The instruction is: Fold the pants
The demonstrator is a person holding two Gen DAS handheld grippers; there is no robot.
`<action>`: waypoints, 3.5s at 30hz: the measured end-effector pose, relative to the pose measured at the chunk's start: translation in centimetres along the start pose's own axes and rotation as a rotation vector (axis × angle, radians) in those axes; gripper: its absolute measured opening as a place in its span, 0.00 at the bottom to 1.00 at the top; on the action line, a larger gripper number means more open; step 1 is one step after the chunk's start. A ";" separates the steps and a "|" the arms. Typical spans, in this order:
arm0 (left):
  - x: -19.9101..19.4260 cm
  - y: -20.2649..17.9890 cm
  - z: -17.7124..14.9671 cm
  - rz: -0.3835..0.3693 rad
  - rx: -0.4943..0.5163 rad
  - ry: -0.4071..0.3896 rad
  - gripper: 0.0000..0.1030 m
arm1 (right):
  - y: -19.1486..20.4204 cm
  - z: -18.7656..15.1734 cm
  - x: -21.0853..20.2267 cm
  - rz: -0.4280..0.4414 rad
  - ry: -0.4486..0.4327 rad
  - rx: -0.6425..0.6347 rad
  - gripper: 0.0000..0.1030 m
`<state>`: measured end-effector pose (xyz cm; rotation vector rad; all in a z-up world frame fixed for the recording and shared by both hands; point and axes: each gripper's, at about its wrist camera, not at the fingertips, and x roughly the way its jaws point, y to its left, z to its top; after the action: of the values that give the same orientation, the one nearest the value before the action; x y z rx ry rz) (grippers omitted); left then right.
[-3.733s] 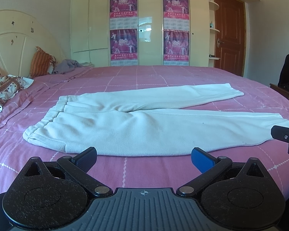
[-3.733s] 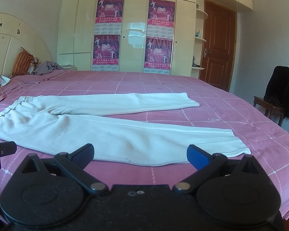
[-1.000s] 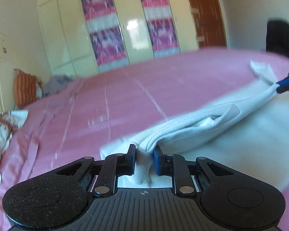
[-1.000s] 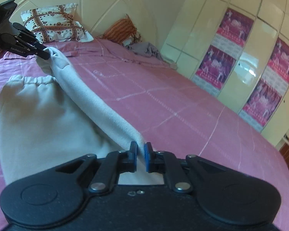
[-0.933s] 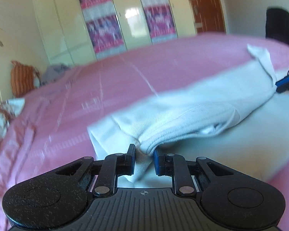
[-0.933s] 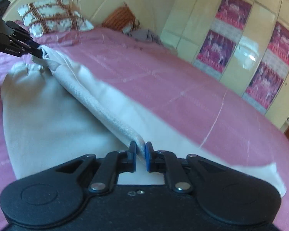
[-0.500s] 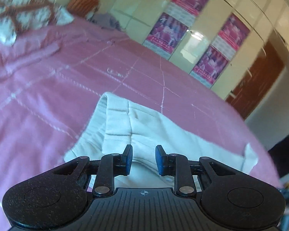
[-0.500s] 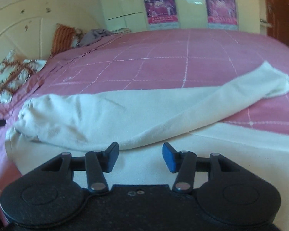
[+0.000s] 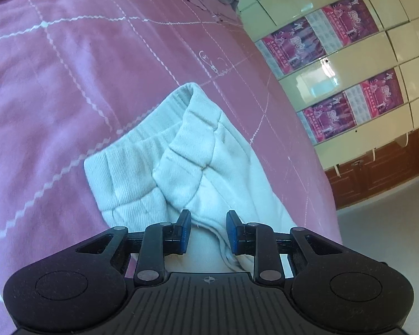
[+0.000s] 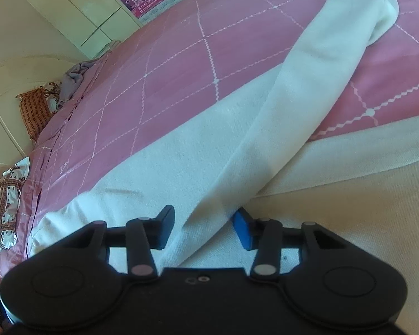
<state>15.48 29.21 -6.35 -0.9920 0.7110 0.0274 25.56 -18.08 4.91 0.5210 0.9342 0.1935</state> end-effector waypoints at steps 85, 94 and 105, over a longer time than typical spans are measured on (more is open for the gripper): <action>-1.3 -5.8 -2.7 0.447 0.651 0.044 0.22 | -7.5 -0.9 -12.1 -0.352 -0.124 -0.223 0.07; -1.0 -6.0 -2.6 0.455 0.672 0.059 0.22 | -10.4 -4.9 -15.7 -0.320 -0.152 -0.109 0.43; -0.9 -5.7 -2.2 0.447 0.657 0.072 0.22 | -7.3 1.8 -9.7 -0.470 -0.127 -0.518 0.03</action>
<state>15.46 24.51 -2.30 -0.1973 0.9174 0.1397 20.88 -28.67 9.05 -0.1670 0.8175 -0.0272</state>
